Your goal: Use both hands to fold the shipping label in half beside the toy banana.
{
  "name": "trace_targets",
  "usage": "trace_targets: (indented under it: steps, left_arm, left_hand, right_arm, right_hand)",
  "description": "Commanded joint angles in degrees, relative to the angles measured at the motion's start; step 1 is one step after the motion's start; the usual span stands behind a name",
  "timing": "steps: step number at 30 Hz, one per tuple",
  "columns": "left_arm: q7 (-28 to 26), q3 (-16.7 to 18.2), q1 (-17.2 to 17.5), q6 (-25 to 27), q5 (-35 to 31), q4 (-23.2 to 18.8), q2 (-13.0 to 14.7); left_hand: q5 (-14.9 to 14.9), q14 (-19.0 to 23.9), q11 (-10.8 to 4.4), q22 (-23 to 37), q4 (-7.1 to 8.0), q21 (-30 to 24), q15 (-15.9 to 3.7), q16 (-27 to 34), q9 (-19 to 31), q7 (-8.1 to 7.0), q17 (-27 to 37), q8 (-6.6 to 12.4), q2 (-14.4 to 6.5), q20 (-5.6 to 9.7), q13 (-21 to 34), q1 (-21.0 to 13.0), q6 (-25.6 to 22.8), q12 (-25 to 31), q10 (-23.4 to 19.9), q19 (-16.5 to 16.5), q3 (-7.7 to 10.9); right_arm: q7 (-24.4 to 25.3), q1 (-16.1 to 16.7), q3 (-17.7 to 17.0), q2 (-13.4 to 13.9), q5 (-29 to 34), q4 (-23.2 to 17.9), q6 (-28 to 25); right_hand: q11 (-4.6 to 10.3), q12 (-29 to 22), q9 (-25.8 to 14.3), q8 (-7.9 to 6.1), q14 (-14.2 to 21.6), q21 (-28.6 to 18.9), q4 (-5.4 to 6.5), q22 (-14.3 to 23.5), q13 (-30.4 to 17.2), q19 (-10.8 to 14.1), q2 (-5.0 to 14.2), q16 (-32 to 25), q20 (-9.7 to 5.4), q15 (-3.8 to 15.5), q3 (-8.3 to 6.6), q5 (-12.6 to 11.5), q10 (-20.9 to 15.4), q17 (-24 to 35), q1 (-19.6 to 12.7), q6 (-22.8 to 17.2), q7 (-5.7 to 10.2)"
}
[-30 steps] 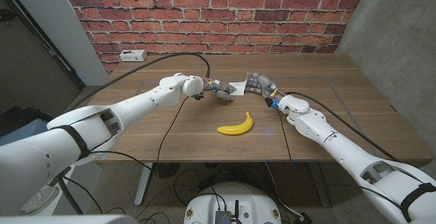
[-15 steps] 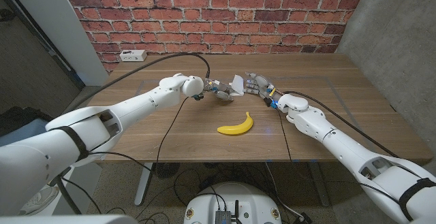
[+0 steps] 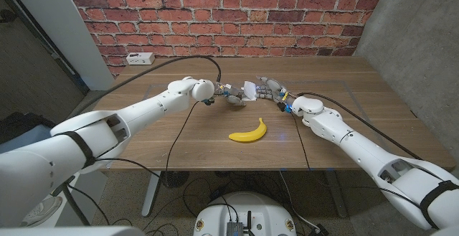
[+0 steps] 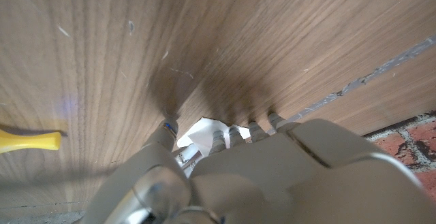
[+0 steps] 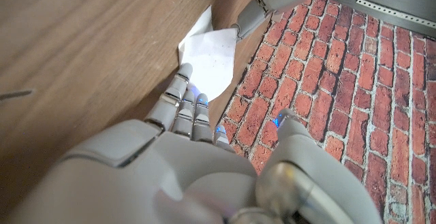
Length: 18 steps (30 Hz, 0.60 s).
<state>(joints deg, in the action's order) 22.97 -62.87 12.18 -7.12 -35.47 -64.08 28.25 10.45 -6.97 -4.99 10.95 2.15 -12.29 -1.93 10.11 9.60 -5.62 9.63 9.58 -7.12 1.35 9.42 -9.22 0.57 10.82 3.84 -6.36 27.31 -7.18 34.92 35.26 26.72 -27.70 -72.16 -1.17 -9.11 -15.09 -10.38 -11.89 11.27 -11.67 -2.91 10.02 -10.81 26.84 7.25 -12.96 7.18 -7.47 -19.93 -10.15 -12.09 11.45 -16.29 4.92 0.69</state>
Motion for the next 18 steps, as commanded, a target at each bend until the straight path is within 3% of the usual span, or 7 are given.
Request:
trace_targets:
  steps: [1,3,9,12,18]
  left_arm:
    - [-0.76,-0.67,-0.75,-0.62,0.18,1.74,-0.83]
    - [-0.72,-0.74,-0.83,-0.67,0.24,1.89,-0.89]
    - [-0.74,-0.90,-0.99,-0.87,0.32,2.16,-0.88]
    - [-0.87,-0.98,-1.06,-1.06,0.31,2.30,-0.88]
    - [-0.83,-1.04,-1.08,-0.97,0.31,2.23,-0.82]
  left_hand:
    - [0.41,-0.67,0.44,0.16,0.31,-0.33,-3.77,-0.01,0.39,0.16,0.10,0.65,-0.09,0.52,1.31,0.23,-0.41,0.60,-0.42,-0.22,0.26]
    - [0.41,-0.71,0.52,0.16,0.32,-0.33,-3.74,-0.02,0.39,0.15,0.10,0.65,-0.09,0.48,1.31,0.24,-0.39,0.60,-0.40,-0.23,0.26]
    - [0.41,-0.75,0.46,0.16,0.35,-0.34,-3.71,-0.02,0.39,0.23,0.10,0.63,-0.08,0.57,1.30,0.25,-0.25,0.62,-0.40,-0.21,0.27]
    - [0.41,-0.77,0.48,0.16,0.37,-0.34,-3.72,-0.03,0.39,0.05,0.10,0.63,-0.08,0.59,1.29,0.25,-0.20,0.61,-0.34,-0.23,0.28]
    - [0.41,-0.75,0.42,0.16,0.38,-0.34,-3.69,-0.01,0.38,0.05,0.10,0.64,-0.06,0.57,1.29,0.25,-0.13,0.58,-0.25,-0.25,0.29]
  right_arm:
    - [-0.78,-3.23,3.05,2.50,7.20,-1.56,-0.65]
    - [-1.50,-3.70,3.18,2.38,7.66,-0.78,0.45]
    - [-3.54,-6.69,5.88,3.52,12.24,-1.65,-1.92]
    - [-6.50,-10.03,8.79,3.96,15.98,-1.81,-4.60]
    - [-8.94,-12.41,10.27,3.14,18.35,-0.07,-3.45]
  right_hand:
    - [0.41,0.71,-0.12,-0.74,-0.84,0.12,0.12,0.14,-0.19,-0.56,-0.37,0.59,-0.92,1.50,0.07,-0.01,0.47,-0.10,0.40,-2.04,0.01]
    - [2.53,1.18,-0.11,-0.81,-1.42,0.20,0.08,0.14,-0.19,-0.76,-0.54,1.03,-1.49,3.72,0.12,-0.12,0.48,-0.22,0.61,-3.28,0.65]
    - [3.09,1.59,-0.14,-1.01,-2.11,0.59,0.80,0.16,-0.20,-2.08,-0.83,1.28,-1.68,5.35,0.80,-0.20,0.19,-0.10,1.98,-5.13,1.08]
    - [3.46,1.61,-0.16,-0.90,-1.79,0.58,1.12,0.17,-0.20,-2.20,-1.02,1.15,-1.64,5.85,1.14,-0.26,-0.11,-0.08,2.58,-5.21,1.14]
    - [3.83,2.03,-0.24,0.43,-1.68,0.62,2.66,0.19,-0.20,-2.81,-1.55,1.14,-1.61,5.70,2.53,-0.69,-0.51,-0.02,5.16,-2.96,1.10]
